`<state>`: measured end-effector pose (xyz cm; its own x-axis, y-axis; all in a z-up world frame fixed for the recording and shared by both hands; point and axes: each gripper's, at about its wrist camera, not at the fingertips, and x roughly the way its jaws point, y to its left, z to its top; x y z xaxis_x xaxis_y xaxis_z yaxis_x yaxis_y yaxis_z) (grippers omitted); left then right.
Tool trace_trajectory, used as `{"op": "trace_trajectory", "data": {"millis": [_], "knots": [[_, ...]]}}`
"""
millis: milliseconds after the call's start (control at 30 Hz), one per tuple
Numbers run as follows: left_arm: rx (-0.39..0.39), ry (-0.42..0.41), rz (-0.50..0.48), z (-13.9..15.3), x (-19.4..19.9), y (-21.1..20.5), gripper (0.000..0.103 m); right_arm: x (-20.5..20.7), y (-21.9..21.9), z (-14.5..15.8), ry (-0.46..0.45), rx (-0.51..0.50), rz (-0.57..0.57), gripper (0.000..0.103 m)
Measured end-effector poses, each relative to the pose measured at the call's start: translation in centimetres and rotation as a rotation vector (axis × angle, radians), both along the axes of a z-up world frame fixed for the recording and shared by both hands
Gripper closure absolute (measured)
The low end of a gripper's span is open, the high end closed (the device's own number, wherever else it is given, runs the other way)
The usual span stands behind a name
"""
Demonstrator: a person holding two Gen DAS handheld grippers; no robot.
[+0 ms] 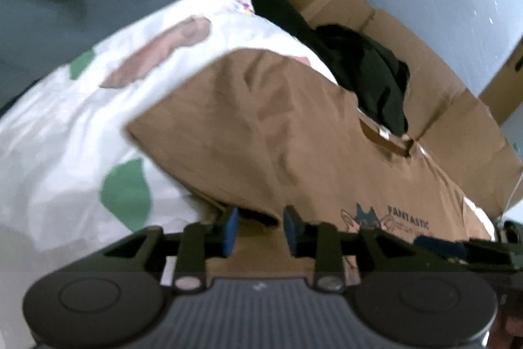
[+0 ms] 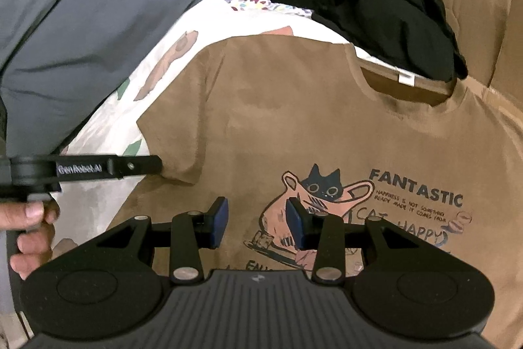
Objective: Fold clothes
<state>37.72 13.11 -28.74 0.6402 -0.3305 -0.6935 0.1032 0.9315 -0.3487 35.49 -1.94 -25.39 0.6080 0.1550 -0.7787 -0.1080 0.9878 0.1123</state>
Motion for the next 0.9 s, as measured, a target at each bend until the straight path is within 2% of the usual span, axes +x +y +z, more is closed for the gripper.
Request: {"op": "trace_trajectory", "data": {"millis": [200,433,600,767,867,900], "knots": [[-0.003,-0.019,0.110,0.0,1.2,4.0,0.068,0.4,1.6,0.4,-0.018,-0.005,0.031,0.059],[-0.008,-0.020,0.212,-1.0,3.7,6.9,0.068,1.6,3.1,-0.7,-0.003,-0.017,0.068,0.059],[-0.022,-0.008,0.262,-2.1,5.7,7.9,0.075,2.0,4.1,-1.1,-0.025,-0.055,0.115,0.059],[0.008,-0.004,0.269,-3.7,8.0,7.6,0.079,2.1,4.7,-1.5,-0.025,-0.079,0.166,0.059],[0.094,-0.004,0.270,-4.7,9.2,7.0,0.079,2.5,4.3,-1.7,-0.014,-0.055,0.149,0.059],[0.095,0.004,0.273,-5.1,9.5,6.9,0.080,2.7,4.1,-1.9,-0.005,-0.037,0.136,0.059]]}}
